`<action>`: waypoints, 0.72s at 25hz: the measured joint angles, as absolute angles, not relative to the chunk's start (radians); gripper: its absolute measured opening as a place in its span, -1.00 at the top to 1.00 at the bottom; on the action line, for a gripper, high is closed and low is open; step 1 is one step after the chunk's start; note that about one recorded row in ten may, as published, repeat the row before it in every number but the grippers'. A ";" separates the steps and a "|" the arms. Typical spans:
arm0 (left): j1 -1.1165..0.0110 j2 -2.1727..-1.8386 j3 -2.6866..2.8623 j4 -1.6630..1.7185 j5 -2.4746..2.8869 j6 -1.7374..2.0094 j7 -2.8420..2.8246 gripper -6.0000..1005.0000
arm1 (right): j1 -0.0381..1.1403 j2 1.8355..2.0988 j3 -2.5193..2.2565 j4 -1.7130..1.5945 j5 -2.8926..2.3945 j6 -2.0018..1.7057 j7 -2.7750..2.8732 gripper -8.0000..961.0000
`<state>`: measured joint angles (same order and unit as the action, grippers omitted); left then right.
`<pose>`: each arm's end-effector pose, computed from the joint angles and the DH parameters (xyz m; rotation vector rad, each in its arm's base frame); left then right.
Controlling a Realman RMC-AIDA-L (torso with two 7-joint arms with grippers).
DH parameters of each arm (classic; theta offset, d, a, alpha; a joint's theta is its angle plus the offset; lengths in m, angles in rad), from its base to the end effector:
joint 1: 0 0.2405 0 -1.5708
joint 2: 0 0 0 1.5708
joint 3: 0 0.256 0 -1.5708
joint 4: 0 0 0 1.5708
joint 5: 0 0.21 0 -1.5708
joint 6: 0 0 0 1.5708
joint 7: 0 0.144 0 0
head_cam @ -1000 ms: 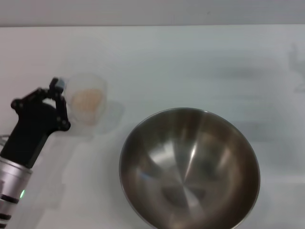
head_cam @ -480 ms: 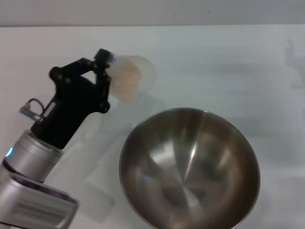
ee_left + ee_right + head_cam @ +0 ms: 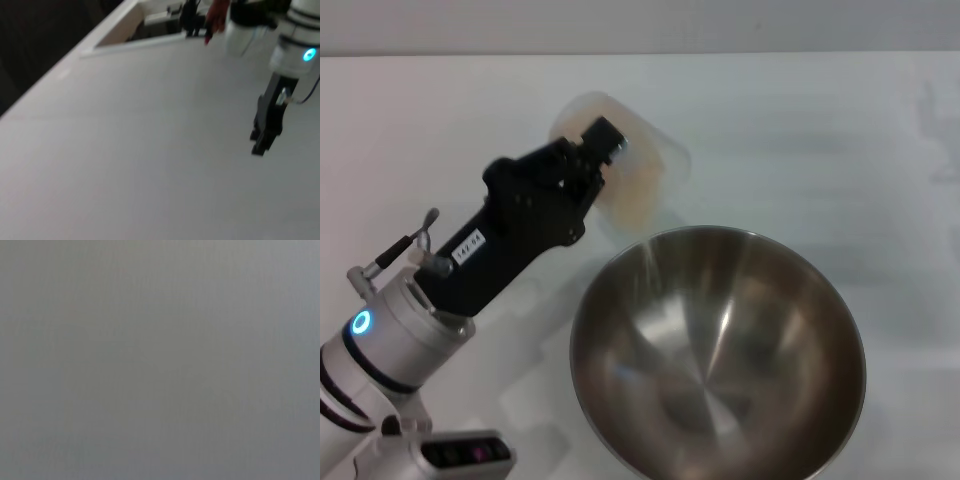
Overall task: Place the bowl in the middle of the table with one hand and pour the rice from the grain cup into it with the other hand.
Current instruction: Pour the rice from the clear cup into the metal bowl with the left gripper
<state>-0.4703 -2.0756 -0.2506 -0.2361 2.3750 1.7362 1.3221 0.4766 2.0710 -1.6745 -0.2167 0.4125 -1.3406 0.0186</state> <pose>-0.2139 0.2556 -0.0592 -1.3378 1.2583 -0.3789 0.2953 0.3578 0.0501 -1.3508 0.2238 0.7892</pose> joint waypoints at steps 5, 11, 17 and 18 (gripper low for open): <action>-0.468 -2.074 -0.250 -0.212 2.435 1.754 1.388 0.89 | 0.473 2.072 -1.675 -0.216 0.413 -1.344 -0.002 0.09; -0.464 -2.075 -0.244 -0.187 2.516 1.736 1.452 0.88 | 0.476 2.072 -1.675 -0.219 0.412 -1.349 -0.003 0.09; -0.454 -2.077 -0.242 -0.181 2.559 1.697 1.506 0.87 | 0.476 2.072 -1.676 -0.224 0.407 -1.350 -0.042 0.09; -0.454 -2.077 -0.242 -0.181 2.559 1.697 1.506 0.87 | 0.476 2.072 -1.676 -0.224 0.407 -1.350 -0.042 0.09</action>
